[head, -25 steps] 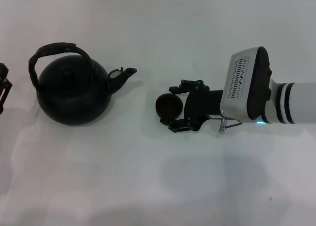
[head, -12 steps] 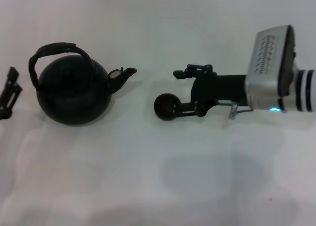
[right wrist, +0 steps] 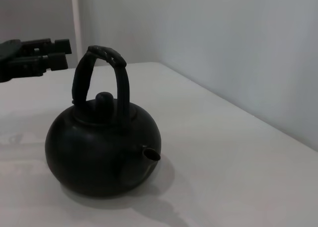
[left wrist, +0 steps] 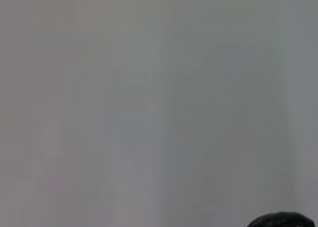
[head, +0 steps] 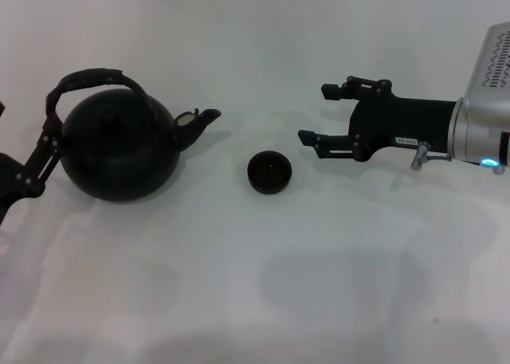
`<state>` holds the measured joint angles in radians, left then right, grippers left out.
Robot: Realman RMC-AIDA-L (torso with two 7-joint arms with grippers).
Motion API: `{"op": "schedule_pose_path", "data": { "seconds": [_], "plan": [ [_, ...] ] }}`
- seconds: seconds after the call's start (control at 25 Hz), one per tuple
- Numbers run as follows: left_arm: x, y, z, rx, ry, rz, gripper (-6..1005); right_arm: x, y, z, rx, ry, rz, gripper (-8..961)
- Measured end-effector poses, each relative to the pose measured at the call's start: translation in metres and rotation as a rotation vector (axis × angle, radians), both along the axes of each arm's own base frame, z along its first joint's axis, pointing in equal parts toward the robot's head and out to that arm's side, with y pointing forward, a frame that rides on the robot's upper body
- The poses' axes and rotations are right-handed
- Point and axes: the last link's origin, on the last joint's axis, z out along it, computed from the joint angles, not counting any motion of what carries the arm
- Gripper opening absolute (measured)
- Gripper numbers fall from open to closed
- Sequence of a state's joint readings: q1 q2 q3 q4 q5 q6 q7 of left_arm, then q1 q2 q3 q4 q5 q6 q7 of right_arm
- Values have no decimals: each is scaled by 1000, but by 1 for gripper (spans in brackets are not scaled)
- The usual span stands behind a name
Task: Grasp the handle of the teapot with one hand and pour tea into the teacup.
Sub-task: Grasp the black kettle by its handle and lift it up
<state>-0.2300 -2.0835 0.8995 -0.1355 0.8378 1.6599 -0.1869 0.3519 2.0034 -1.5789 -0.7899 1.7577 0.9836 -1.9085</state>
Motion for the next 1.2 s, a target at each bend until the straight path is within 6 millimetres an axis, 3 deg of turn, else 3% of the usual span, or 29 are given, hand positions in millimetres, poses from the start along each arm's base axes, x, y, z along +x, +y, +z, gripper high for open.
{"op": "schedule_pose_path", "data": {
  "seconds": [0.68, 1.04, 1.2],
  "plan": [
    [-7, 27, -10, -140, -103, 87, 740, 2, -5, 1, -8, 14, 1, 857],
    [-6, 29, -9, -132, -94, 87, 709, 3, -4, 0, -7, 8, -4, 855],
    [-6, 29, -10, -137, -92, 84, 582, 3, -3, -1, -9, 5, -6, 854]
  ]
}}
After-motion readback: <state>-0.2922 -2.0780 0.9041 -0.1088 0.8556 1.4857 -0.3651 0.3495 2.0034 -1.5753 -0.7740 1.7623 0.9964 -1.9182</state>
